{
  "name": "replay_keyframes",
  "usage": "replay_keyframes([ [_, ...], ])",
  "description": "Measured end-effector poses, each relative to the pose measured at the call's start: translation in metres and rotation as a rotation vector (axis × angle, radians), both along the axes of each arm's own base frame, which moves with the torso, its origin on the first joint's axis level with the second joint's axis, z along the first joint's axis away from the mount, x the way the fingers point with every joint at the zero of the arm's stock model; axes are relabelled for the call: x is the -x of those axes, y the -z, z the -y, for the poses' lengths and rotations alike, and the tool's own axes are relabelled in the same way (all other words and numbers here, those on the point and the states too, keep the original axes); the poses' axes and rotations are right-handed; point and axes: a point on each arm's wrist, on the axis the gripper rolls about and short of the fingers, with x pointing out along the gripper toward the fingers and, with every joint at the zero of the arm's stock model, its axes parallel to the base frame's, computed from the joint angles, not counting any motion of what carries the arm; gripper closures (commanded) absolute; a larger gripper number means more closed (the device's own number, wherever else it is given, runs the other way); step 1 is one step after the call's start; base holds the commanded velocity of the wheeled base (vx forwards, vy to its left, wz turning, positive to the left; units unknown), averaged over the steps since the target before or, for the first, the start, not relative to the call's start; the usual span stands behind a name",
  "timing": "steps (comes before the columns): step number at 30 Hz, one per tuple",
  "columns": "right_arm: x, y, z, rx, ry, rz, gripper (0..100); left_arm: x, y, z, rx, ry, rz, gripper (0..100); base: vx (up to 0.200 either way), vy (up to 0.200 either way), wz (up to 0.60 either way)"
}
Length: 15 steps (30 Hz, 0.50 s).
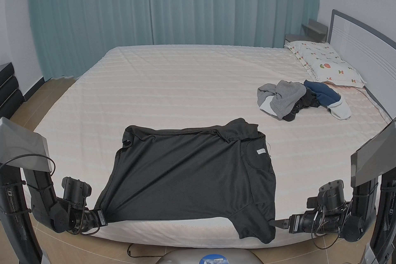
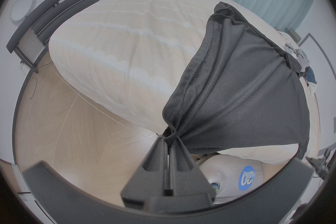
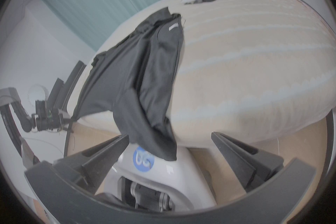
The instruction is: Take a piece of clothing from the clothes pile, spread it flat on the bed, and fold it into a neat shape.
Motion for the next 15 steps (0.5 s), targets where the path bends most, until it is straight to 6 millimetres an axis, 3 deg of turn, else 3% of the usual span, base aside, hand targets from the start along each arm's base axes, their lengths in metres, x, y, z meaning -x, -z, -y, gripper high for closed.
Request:
replay_keyframes([
  [7, -0.037, -0.005, 0.001, -0.059, 0.082, 0.115, 0, 0.0, 0.0, 0.0, 0.001, -0.001, 0.004, 100, 0.0, 0.0, 0.0],
  [15, -0.073, 0.004, -0.006, -0.155, 0.179, 0.114, 0, -0.002, -0.002, -0.001, 0.004, -0.002, 0.04, 100, 0.0, 0.0, 0.0],
])
